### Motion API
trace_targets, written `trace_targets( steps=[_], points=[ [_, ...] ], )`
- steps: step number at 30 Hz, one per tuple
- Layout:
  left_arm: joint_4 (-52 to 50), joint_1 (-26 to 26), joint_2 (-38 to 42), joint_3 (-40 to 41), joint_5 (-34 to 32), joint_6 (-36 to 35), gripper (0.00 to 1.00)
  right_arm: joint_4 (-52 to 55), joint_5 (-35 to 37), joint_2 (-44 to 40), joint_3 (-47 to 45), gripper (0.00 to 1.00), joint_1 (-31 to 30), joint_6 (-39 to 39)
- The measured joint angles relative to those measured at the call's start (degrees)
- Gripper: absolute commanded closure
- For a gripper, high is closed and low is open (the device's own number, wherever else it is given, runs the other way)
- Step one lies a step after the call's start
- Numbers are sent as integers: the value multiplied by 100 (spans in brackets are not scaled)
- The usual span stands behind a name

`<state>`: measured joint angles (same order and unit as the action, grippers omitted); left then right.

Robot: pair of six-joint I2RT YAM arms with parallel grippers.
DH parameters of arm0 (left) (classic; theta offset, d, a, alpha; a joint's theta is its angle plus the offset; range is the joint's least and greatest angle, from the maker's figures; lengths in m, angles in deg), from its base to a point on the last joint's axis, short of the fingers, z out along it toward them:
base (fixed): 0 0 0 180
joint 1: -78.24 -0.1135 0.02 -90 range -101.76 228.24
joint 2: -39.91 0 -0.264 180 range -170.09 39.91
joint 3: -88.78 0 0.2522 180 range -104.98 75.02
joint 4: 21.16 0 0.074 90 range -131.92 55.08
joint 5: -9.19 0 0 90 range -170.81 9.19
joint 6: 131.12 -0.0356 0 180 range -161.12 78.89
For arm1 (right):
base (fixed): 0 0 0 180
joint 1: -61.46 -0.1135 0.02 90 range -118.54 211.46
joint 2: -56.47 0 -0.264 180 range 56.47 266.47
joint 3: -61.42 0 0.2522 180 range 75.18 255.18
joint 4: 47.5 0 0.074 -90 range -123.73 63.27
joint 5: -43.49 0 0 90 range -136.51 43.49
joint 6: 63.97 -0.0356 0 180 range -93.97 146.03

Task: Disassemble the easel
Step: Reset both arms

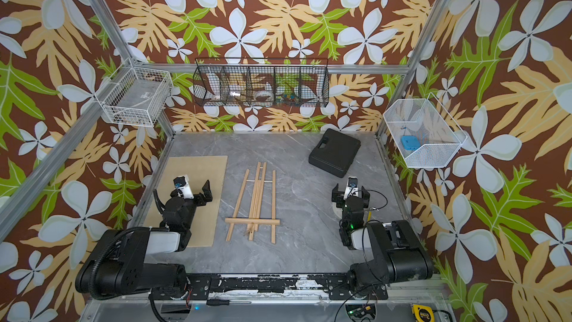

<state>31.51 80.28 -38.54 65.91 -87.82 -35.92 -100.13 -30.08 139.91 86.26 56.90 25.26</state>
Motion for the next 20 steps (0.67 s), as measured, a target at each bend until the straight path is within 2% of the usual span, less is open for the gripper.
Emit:
trace_targets(
  steps=[9, 20],
  points=[
    [146, 0, 0, 7, 103, -39, 0, 190, -293, 31, 164, 1, 175, -50],
    [149, -2, 0, 7, 103, -39, 0, 214, -297, 59, 201, 0, 186, -68]
  ],
)
